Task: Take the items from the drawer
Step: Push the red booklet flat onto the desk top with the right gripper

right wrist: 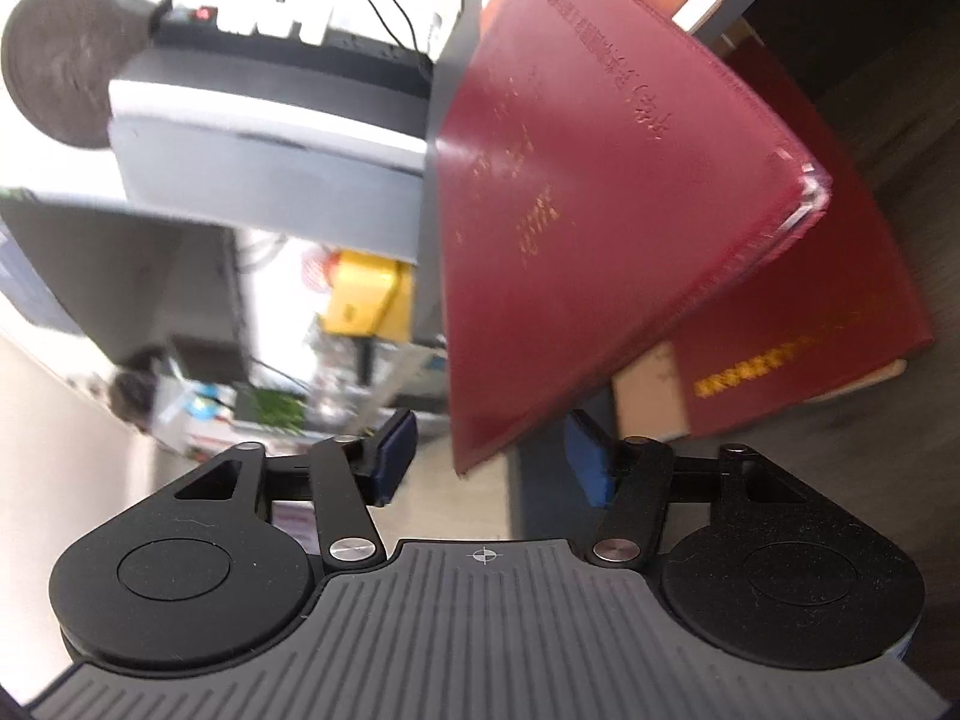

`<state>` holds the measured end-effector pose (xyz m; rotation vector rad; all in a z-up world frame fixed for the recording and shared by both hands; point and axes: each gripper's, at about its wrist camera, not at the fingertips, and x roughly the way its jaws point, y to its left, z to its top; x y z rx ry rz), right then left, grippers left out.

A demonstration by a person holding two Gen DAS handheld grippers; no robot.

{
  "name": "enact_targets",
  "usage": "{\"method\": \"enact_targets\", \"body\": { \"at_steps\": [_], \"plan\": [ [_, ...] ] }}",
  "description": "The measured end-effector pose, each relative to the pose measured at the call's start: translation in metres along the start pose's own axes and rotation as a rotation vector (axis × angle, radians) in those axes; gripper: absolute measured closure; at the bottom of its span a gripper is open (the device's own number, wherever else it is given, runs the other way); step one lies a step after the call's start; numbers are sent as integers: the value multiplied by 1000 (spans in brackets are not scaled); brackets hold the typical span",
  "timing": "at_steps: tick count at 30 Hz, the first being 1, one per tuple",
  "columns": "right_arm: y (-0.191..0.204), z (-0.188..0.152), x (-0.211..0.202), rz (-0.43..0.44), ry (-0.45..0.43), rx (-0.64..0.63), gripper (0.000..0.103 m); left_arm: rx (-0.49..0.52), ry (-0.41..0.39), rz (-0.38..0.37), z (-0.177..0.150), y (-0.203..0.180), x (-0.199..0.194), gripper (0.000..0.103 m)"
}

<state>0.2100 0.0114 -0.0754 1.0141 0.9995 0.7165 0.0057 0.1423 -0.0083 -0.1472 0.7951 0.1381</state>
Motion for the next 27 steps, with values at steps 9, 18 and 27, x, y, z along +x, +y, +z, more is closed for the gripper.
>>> {"method": "enact_targets", "body": {
  "at_steps": [9, 18, 27],
  "plan": [
    [5, -12, -10, 84, -109, -27, 81, -11, 23, 5, -5, 6, 7, 11],
    [24, -6, -34, 110, -274, -68, 85, -14, 27, 0, -7, 10, 11, 10],
    [16, 8, -15, 105, -304, 47, 86, -28, 16, 19, -2, 21, 13, 10]
  ]
}}
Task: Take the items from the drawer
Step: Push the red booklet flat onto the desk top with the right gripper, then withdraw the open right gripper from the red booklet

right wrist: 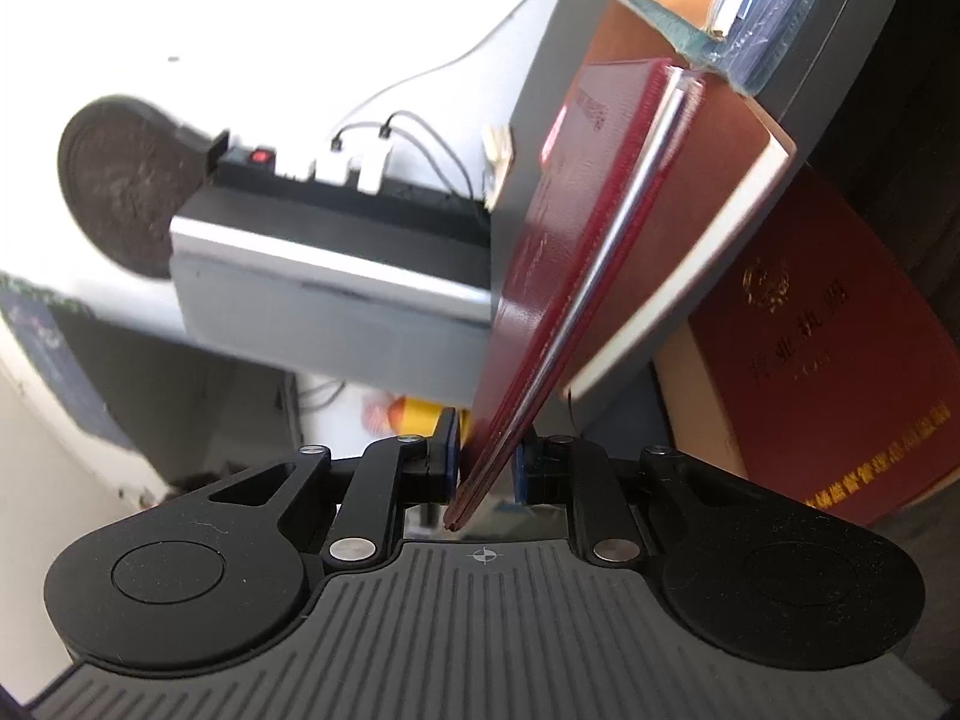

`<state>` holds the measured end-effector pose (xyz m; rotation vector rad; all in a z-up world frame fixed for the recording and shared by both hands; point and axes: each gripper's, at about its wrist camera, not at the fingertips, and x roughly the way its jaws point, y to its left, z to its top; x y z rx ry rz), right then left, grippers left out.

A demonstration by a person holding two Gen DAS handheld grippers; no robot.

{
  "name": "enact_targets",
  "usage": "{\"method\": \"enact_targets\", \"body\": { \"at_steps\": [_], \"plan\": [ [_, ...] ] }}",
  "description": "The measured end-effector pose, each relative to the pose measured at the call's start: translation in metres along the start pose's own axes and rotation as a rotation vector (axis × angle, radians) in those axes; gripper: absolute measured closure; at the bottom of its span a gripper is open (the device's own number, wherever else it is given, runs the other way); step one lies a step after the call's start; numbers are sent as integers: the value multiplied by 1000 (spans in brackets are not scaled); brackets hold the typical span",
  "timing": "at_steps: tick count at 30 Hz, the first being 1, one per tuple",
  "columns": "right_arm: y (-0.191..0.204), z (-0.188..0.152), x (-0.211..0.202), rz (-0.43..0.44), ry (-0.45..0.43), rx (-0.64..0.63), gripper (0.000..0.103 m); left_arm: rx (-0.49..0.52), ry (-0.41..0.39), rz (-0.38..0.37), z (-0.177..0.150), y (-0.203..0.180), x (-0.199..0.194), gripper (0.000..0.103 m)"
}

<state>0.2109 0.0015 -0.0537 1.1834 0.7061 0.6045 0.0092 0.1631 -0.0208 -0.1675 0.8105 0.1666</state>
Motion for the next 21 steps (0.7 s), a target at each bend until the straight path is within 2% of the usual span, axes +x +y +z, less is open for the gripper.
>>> {"method": "enact_targets", "body": {
  "at_steps": [11, 14, 18, 21],
  "plan": [
    [-9, 23, 37, -74, -127, 116, 83, -18, -5, 5, 7, 10, 4, 10],
    [-10, 23, 37, -85, -99, 112, 77, -19, -9, 7, 7, 10, 2, 10],
    [4, 18, 22, -94, -58, 36, 48, -5, -22, 7, 9, 4, -4, 10],
    [14, 11, 3, -129, -21, -40, 46, 9, -34, 1, 9, -2, -10, 10]
  ]
}}
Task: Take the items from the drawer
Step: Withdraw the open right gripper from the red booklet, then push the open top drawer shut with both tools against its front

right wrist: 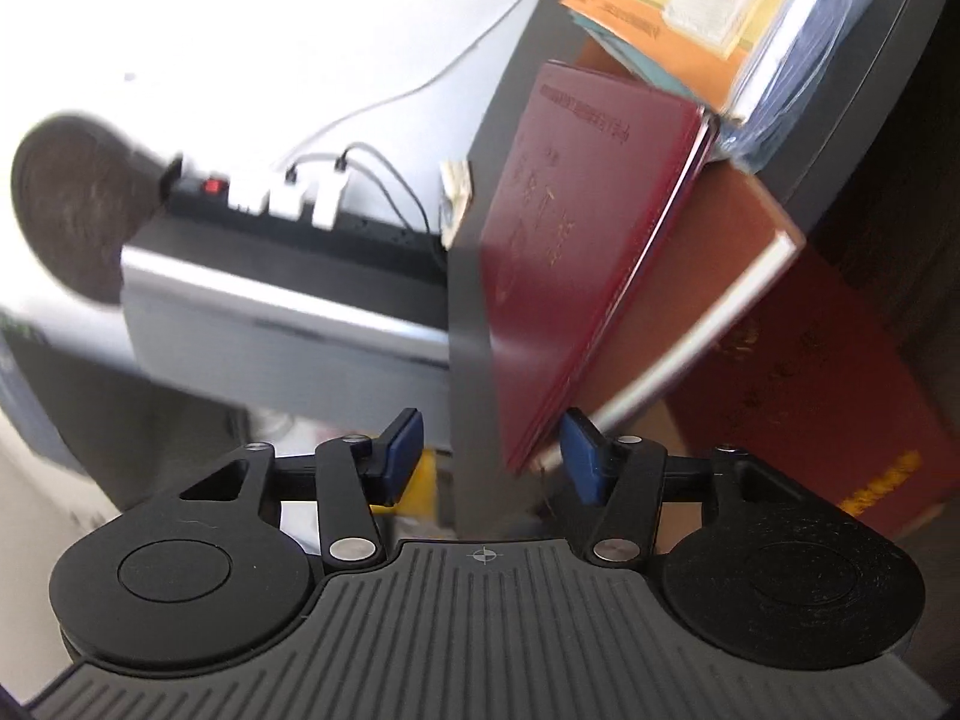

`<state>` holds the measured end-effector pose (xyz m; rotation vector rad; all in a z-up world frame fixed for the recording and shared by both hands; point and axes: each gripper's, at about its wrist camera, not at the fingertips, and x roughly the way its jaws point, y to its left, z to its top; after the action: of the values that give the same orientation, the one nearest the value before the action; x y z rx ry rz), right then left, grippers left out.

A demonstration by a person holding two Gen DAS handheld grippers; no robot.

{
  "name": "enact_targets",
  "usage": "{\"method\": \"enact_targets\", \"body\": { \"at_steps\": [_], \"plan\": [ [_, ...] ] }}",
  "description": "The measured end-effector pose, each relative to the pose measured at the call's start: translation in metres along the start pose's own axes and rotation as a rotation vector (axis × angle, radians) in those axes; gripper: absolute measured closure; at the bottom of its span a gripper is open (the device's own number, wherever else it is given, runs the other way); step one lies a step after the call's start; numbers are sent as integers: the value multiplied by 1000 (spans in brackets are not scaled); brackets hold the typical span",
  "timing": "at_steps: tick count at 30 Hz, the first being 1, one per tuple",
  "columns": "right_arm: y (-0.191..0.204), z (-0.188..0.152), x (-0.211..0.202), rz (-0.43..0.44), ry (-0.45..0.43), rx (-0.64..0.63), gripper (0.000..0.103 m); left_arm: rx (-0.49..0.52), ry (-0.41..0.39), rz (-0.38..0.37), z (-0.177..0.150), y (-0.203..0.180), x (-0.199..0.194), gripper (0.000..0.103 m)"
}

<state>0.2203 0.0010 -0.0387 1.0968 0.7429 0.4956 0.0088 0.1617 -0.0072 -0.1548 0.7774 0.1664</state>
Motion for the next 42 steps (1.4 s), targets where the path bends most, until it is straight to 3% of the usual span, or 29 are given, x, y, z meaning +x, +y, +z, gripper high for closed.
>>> {"method": "enact_targets", "body": {
  "at_steps": [6, 13, 20, 30, 38, 42],
  "plan": [
    [3, -9, -56, -75, 54, -94, 46, 47, -9, -22, -5, -22, -11, 10],
    [8, -12, -137, -217, 16, -377, 45, 118, 0, -67, -17, -54, -21, 10],
    [-9, -14, -213, -314, -6, -521, 44, 166, 32, -78, -35, -77, -20, 10],
    [-25, -39, -260, -415, 21, -686, 34, 153, 86, -5, -52, -80, -6, 9],
    [-55, -47, -266, -592, 138, -713, 34, 129, 120, 34, -53, -79, 13, 9],
    [-63, -43, -264, -621, 141, -691, 34, 140, 128, 32, -53, -81, 17, 9]
  ]
}}
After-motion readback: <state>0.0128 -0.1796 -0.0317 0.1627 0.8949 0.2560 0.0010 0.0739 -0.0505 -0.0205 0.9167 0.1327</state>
